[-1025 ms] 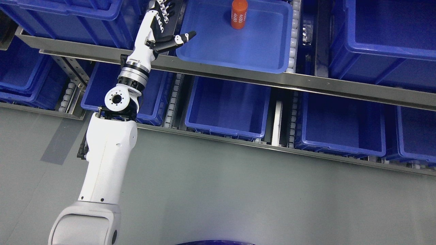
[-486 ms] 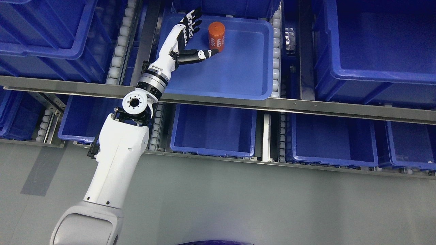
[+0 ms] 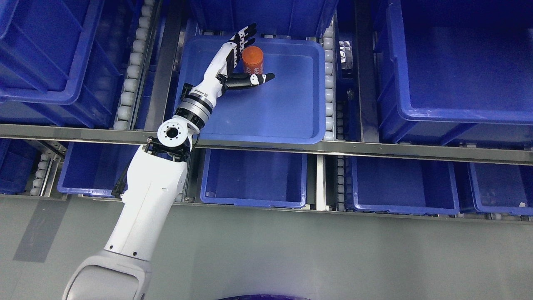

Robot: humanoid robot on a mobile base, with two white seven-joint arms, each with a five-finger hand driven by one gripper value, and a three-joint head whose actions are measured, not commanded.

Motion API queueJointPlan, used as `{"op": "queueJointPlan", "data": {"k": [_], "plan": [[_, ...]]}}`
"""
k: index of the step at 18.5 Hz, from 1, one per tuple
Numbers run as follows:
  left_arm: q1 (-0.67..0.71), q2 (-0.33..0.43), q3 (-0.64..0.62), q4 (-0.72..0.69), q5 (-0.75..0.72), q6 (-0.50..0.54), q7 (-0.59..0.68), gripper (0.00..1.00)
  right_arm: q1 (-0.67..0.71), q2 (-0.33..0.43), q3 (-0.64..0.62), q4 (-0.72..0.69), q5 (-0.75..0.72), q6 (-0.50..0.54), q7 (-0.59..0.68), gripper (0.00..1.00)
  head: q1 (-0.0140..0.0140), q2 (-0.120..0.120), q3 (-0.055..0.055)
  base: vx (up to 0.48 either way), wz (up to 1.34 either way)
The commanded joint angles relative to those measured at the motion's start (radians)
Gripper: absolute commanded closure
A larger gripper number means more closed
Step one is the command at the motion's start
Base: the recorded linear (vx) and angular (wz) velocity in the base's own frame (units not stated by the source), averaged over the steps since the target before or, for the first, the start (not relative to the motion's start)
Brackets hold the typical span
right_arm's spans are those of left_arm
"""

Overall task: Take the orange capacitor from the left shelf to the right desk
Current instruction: 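Close the left hand around the orange capacitor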

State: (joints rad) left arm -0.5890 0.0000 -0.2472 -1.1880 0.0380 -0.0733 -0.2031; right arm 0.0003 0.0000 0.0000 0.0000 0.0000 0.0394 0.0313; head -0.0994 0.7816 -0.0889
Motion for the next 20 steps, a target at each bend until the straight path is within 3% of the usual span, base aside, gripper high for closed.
{"op": "queueJointPlan", "data": {"k": [1, 4, 6, 14, 17, 20], "plan": [[-0.002, 0.017, -0.037, 0.03, -0.04, 0.004, 0.001, 0.0, 0.033, -0.017, -0.011, -0.023, 0.0, 0.0, -0.001, 0.0, 0.0, 0.0, 0.0, 0.09, -0.06], [-0.005, 0.017, -0.021, 0.062, -0.041, 0.004, -0.001, 0.03, 0.033, -0.017, -0.011, -0.023, 0.0, 0.0, -0.001, 0.0, 0.0, 0.0, 0.0, 0.047, -0.04], [-0.005, 0.017, -0.014, 0.067, -0.041, 0.003, -0.001, 0.11, 0.033, -0.017, -0.011, -0.023, 0.0, 0.0, -0.001, 0.0, 0.0, 0.0, 0.0, 0.029, 0.0], [-0.005, 0.017, 0.006, 0.068, -0.035, -0.017, -0.006, 0.63, 0.033, -0.017, -0.012, -0.023, 0.0, 0.0, -0.001, 0.0, 0.0, 0.0, 0.0, 0.0, 0.0], [-0.003, 0.017, 0.008, 0.094, -0.032, -0.086, -0.006, 0.86, 0.033, -0.017, -0.011, -0.023, 0.0, 0.0, -0.001, 0.0, 0.0, 0.0, 0.0, 0.0, 0.0], [0.0, 0.017, 0.014, 0.099, -0.03, -0.106, -0.006, 0.99, 0.033, -0.017, -0.011, -0.023, 0.0, 0.0, -0.001, 0.0, 0.0, 0.0, 0.0, 0.0, 0.0]]}}
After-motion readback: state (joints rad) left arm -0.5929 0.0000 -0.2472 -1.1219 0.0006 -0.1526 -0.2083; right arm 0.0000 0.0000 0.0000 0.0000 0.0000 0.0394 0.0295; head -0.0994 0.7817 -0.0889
